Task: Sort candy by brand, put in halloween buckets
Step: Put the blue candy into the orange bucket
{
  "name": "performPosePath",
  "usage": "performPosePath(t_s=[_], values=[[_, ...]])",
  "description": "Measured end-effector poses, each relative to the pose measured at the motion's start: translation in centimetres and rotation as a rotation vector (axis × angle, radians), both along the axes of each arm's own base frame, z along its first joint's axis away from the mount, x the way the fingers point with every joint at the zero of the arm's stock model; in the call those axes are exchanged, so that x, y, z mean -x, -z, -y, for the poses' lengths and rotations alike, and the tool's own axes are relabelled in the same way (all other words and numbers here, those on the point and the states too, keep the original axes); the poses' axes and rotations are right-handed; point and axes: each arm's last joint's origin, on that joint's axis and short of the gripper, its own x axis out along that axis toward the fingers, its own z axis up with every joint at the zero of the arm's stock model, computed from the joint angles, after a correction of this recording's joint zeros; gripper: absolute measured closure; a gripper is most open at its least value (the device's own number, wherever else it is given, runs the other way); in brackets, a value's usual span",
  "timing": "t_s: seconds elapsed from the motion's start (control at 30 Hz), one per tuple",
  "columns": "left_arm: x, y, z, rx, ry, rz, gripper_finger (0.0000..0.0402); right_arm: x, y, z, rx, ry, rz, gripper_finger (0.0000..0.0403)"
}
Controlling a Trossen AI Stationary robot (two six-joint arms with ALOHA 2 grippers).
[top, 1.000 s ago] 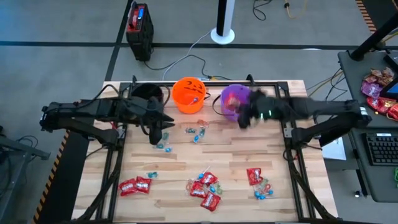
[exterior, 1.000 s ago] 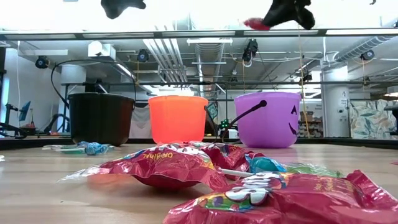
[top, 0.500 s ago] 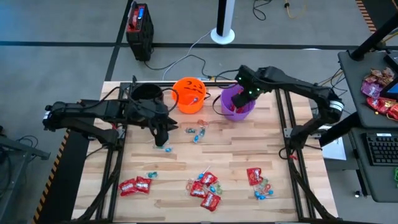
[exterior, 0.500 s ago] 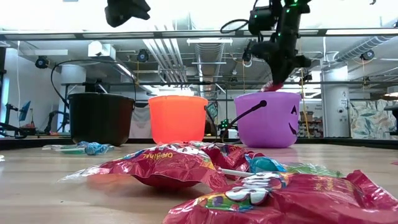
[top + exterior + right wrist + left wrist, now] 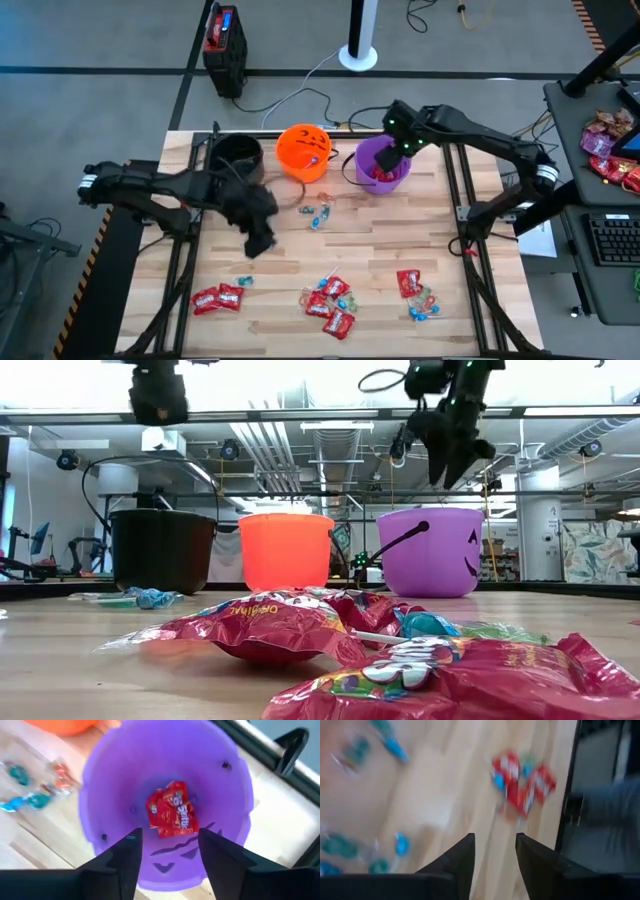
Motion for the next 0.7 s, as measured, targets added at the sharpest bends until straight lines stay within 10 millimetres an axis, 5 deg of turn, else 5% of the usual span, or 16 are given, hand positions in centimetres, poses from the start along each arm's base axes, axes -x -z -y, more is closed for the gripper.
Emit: performPosePath(t_s=[0.2,0.33,0.7], values=[[0.1,3.1,3.5,-0.26,0.156,-0.197,0.0226,1.3,-2.1,-0.7,0.081,0.009,0.08,0.0202],[-0.6,5.4,4.1,-0.484,0.223,-0.236,0.022,1.8,-2.8,-1.0,0.103,0.009,0.117,0.0202],[-0.1,12.3,2.4,-0.432,0.261,-0.291,0.0255,1.6,-2.7,-1.3,0.089,0.01,0.112,0.0202]])
